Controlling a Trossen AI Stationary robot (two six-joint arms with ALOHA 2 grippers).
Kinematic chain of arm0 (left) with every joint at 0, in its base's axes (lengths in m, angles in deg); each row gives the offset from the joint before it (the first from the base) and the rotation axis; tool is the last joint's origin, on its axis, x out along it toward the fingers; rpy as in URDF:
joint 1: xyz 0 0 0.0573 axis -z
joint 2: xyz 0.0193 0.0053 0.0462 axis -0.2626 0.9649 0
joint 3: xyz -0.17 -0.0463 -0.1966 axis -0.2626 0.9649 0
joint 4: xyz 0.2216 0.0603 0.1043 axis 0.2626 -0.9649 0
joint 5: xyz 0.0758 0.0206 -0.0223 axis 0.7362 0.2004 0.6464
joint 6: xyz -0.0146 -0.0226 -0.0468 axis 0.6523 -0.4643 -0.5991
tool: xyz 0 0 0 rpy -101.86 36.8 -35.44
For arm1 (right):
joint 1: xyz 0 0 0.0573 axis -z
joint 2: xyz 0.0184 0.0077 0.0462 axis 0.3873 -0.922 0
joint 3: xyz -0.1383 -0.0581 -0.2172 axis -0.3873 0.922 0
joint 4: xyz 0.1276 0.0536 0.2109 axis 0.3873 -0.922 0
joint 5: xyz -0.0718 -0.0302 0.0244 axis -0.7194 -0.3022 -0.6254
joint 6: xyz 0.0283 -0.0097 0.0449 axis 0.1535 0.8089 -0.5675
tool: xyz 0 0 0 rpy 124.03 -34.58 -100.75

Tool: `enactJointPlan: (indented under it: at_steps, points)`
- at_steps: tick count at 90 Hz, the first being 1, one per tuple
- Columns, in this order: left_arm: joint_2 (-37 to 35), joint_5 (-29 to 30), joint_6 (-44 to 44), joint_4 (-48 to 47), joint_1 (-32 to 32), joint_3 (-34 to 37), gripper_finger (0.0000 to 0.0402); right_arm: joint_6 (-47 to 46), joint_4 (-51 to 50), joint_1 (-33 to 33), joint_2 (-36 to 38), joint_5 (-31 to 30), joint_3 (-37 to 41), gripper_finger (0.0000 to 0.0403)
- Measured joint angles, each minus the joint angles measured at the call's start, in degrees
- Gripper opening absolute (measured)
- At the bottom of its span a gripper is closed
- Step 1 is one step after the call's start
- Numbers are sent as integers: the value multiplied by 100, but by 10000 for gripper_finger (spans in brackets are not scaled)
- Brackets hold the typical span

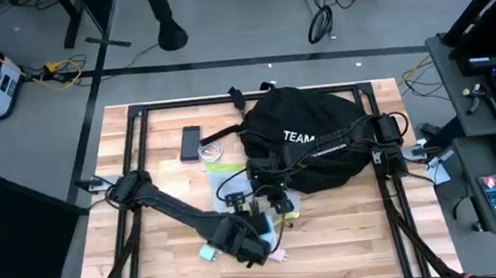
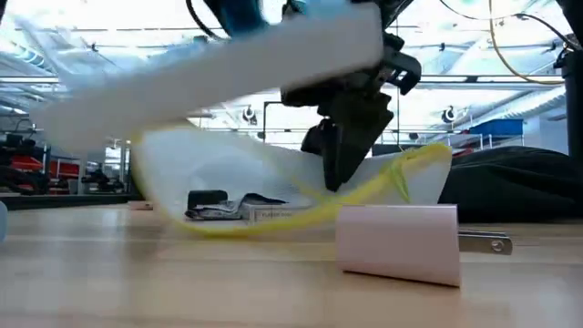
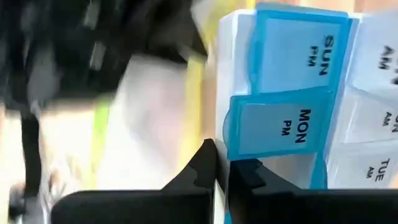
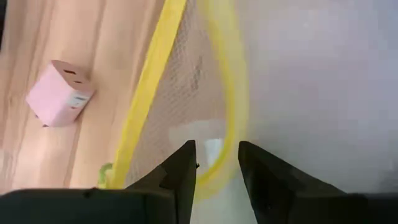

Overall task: Unpack backpack
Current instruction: Remove the medicine organizer from the green zip bag

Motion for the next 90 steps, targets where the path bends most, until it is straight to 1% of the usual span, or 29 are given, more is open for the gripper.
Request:
enactJointPlan:
  at_steps: [6, 9, 16, 26, 32, 37, 42, 53, 63, 69, 74, 80, 85, 90]
  points:
    - [-74, -162, -827, -837, 249, -2, 3, -59, -2, -3, -3, -2, 0, 109]
    - [-105, -292, -1193, -1074, 351, 16, 3, -98, 21, 3, -3, -8, 0, 109]
    - [-269, -580, -1502, -975, 612, 300, 2, -125, 112, 4, -5, -16, 1, 109]
    - [-418, -647, -2167, -1027, 804, 808, 2, -174, 412, 7, -5, -21, 4, 109]
    - [-613, -644, -2550, -1014, 882, 1321, 1, -304, 551, 5, -5, -18, 4, 109]
    - [-832, -641, -3082, -969, 926, 1858, 1, -386, 691, 8, -5, -19, 4, 109]
    - [-1059, -813, -3554, -846, 941, 2388, 1, -446, 768, -5, -5, -20, 4, 109]
    - [-1746, -982, -4458, -116, 970, 3674, 1, -671, 827, -53, -5, -21, 4, 109]
    - [-2496, -1063, -4800, 840, 864, 4712, 0, -852, 804, -179, -8, -34, 4, 109]
    - [-2877, -1067, -4878, 1100, 764, 5232, 0, -931, 796, -291, 19, -37, 4, 109]
    - [-3129, -1065, -4885, 1379, 660, 5573, 0, -1030, 815, -410, 39, -106, 4, 109]
    - [-3396, -1097, -4869, 1408, 627, 5929, 0, -1135, 814, -543, 77, -308, 4, 109]
    - [-3551, -1180, -4658, 1355, 557, 6157, 0, -1201, 788, -670, 115, -434, 4, 109]
    - [-3626, -1295, -4411, 1588, 498, 6349, 4, -1278, 819, -798, 142, -627, 0, 109]
